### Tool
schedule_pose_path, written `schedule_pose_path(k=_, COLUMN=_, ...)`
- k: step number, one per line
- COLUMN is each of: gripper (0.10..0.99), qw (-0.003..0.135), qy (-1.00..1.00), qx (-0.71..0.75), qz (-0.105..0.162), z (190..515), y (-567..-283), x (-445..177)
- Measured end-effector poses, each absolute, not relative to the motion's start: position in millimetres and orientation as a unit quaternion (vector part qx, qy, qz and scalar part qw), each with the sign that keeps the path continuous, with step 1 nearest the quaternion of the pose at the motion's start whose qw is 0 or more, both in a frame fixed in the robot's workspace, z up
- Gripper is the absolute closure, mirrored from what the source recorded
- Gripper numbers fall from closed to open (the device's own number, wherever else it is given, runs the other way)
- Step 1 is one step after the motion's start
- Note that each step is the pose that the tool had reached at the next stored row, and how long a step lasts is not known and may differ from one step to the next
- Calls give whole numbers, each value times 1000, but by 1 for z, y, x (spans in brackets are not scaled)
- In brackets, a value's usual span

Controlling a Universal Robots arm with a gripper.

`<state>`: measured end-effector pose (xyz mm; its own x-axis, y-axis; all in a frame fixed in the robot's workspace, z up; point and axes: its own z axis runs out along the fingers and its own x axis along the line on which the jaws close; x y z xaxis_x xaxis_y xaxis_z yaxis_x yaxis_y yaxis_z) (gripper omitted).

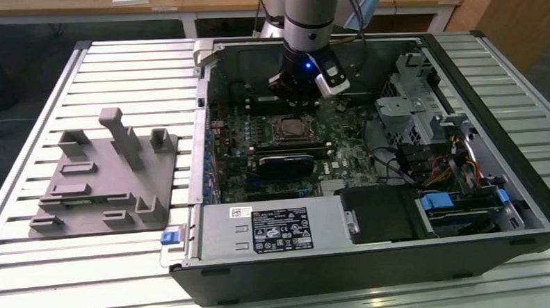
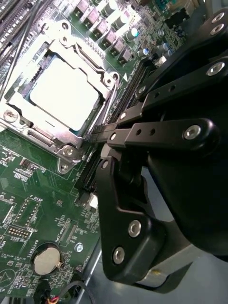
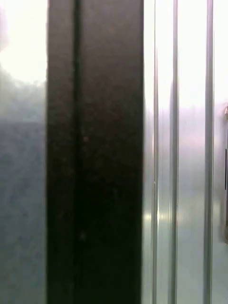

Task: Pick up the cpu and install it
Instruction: 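Install the first cpu locking lever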

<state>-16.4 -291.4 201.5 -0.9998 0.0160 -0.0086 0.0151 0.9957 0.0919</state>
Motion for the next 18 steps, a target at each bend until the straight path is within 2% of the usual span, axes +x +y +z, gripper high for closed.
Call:
schedule_pose_path(k=11, gripper=980, qw=5, qy=1000, qx=8, qz=28, z=198, y=-291, x=-16)
schedule_pose_path(k=18, gripper=980, qw=5, qy=999, qx=7, qz=34, z=197, y=-289, x=-16)
